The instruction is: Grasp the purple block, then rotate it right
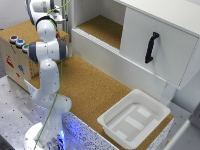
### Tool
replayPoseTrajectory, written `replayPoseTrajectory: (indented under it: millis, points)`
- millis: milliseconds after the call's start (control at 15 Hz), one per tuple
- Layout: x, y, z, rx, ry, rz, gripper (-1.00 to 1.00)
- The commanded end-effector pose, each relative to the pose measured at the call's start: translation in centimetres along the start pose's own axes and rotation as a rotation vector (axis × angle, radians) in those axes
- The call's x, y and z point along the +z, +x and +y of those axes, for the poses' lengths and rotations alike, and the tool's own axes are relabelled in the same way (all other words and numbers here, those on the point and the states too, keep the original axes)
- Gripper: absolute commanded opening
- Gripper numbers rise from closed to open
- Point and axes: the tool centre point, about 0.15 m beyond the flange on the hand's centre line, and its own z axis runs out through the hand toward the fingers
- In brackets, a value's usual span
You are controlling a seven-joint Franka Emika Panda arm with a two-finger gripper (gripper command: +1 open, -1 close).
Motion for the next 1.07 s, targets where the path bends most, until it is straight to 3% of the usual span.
replayPoseTrajectory:
  millis: [0, 400, 800, 1000]
  points:
    - [0.8, 3.0, -2.3, 0.224, 0.040, -0.056, -1.00]
    - [0.9, 0.5, -2.5, 0.413, 0.019, -0.108, -1.00]
    - [2.8, -1.7, -3.2, 0.513, 0.055, -0.143, -1.00]
    - [3.5, -1.9, -2.3, 0.639, 0.034, -0.157, -1.00]
